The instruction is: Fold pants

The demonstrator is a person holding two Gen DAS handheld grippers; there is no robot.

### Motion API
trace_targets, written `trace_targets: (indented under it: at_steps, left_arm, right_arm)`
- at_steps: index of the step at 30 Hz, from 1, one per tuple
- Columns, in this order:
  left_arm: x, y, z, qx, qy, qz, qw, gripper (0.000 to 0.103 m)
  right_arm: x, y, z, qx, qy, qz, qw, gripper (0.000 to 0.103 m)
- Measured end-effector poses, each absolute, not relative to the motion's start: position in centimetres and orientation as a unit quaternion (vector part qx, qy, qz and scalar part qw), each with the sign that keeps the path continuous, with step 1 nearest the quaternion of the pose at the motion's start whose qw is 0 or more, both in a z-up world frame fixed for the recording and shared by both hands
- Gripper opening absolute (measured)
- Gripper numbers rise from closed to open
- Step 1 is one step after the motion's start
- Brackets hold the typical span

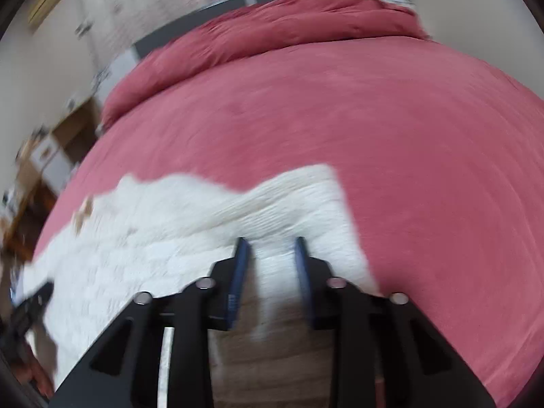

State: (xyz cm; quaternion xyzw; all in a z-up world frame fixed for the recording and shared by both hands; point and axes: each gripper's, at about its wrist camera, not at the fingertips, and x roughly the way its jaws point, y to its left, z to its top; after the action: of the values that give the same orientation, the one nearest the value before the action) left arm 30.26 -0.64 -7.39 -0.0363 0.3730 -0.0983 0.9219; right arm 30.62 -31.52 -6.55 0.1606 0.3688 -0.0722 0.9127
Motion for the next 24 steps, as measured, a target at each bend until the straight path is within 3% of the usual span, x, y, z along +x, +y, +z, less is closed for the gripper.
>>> trace_targets:
  at_steps: [6, 7, 8, 10, 14, 22, 24]
  left_arm:
    - [29.9, 0.4, -7.5, -0.07, 0.372, -0.121, 0.918, 0.012]
    - [29.4, 0.8, -7.3, -0.077, 0.377, -0.121, 0.915, 0.012]
    - [28.9, 1.2, -7.1, -0.084, 0.381, -0.12, 0.913, 0.013]
    - [26.9, 2.3, -6.7, -0.089, 0.387, -0.102, 0.912, 0.058]
    - [22.2, 4.4, -6.7, -0.08, 0.384, -0.095, 0.915, 0.06]
    - [12.7, 9.3, -8.6, -0.106, 0.41, -0.061, 0.904, 0.066]
    - [10.4, 10.1, -9.1, -0.099, 0.414, -0.051, 0.903, 0.071]
  right_arm:
    - [29.9, -32.2, -6.2, 0.175, 0.36, -0.063, 0.914, 0.019]
    - [29.1, -32.2, -5.7, 0.181, 0.357, -0.057, 0.915, 0.024]
    - [27.9, -31.9, -5.0, 0.182, 0.349, -0.046, 0.918, 0.039]
    - [25.5, -30.5, -3.8, 0.167, 0.331, -0.042, 0.928, 0.057]
    - [19.8, -29.5, -2.9, 0.157, 0.33, -0.034, 0.93, 0.057]
    - [10.3, -32.3, -5.8, 0.241, 0.402, -0.064, 0.881, 0.057]
    - [8.4, -33.3, -6.6, 0.261, 0.417, -0.065, 0.868, 0.057]
